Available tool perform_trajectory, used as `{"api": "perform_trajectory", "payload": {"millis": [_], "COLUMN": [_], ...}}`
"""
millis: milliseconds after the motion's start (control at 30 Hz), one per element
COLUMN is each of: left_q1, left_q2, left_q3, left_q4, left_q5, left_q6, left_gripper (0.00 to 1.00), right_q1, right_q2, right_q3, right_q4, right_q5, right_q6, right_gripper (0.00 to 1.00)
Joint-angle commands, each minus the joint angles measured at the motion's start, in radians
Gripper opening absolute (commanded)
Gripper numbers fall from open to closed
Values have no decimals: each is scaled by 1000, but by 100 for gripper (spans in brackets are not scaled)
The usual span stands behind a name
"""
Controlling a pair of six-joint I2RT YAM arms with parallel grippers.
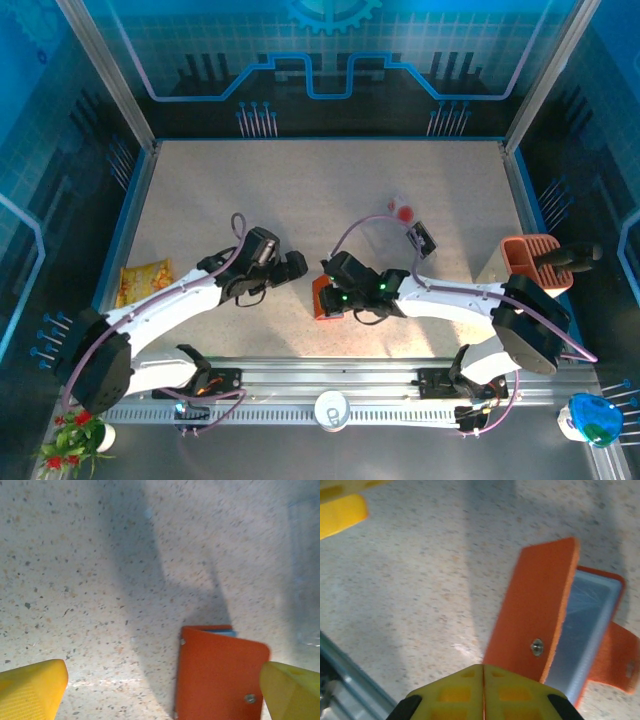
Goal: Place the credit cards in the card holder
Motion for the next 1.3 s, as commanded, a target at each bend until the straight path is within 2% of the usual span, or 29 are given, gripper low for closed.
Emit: {"api": "perform_trajectory", "payload": {"millis": [0,233,567,1000,1267], "left_q1": [1,-67,-193,-224,-265], "left_q2": [48,152,278,344,421], "left_q3": [41,91,141,127,167], "left_q4": [-38,-32,-33,-54,-174], "left_q5": [53,65,-6,-80,-180], "left_q6": [87,146,158,156,158], "left_gripper": [99,99,99,99,99], "right_q1": [-37,-75,-79,-81,-120], "right_q2": [-13,-3,-3,4,-66], "right_q3": [-73,-179,-198,-207,-172], "right_q4": [34,132,144,153,87], "right_q5": [13,-31,-37,-45,-58], "right_q6": [21,60,66,75,37], "right_gripper": [9,8,7,5,6]}}
